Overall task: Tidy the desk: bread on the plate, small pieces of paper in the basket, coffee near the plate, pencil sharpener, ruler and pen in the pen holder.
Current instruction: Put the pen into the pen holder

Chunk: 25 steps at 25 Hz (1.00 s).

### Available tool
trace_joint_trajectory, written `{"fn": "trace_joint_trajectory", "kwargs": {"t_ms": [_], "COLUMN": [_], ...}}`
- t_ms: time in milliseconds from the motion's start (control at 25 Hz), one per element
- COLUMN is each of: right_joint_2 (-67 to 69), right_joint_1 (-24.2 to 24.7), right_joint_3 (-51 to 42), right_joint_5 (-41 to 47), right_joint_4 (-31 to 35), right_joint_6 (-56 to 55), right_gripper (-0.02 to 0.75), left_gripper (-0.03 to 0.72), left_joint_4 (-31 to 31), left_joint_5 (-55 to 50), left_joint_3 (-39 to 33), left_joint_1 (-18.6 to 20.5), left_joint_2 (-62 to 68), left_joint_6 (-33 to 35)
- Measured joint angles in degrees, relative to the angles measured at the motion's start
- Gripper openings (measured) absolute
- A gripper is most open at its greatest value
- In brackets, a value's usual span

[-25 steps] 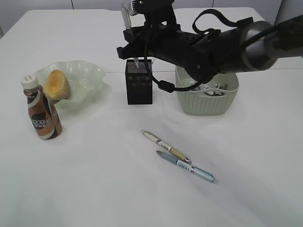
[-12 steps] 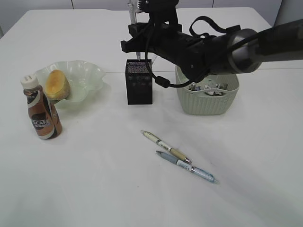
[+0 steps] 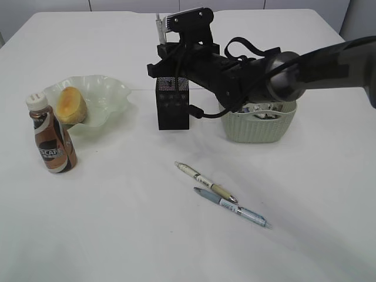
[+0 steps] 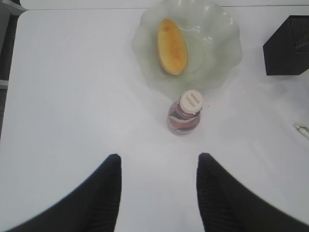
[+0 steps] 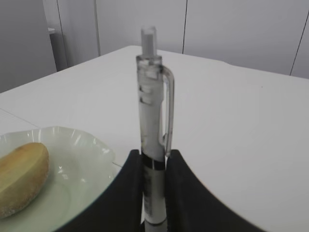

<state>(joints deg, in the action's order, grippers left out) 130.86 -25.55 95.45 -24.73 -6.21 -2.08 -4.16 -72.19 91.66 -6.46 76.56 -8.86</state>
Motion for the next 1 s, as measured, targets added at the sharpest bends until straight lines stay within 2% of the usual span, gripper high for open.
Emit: {"fn": "trace_joint_trajectory", "kwargs": {"t_ms": [880, 1000], "right_joint_2": [1.6, 1.69], "right_joint_1": [0.34, 0.34], "right_joint_3": [0.0, 0.0], "right_joint_5": [4.17, 4.92], "right_joint_4": [0.61, 0.61], "right_joint_6": [0.87, 0.97], "right_gripper": [0.07, 0.09], "left_gripper": [0.371, 0.371], "left_joint_4": [0.0, 0.0], "left_joint_5": [0.0, 0.0], "left_joint_3": [0.0, 0.0], "left_joint_1": [0.0, 0.0], "left_joint_2": [0.0, 0.0], "left_joint_6": [0.0, 0.0]}}
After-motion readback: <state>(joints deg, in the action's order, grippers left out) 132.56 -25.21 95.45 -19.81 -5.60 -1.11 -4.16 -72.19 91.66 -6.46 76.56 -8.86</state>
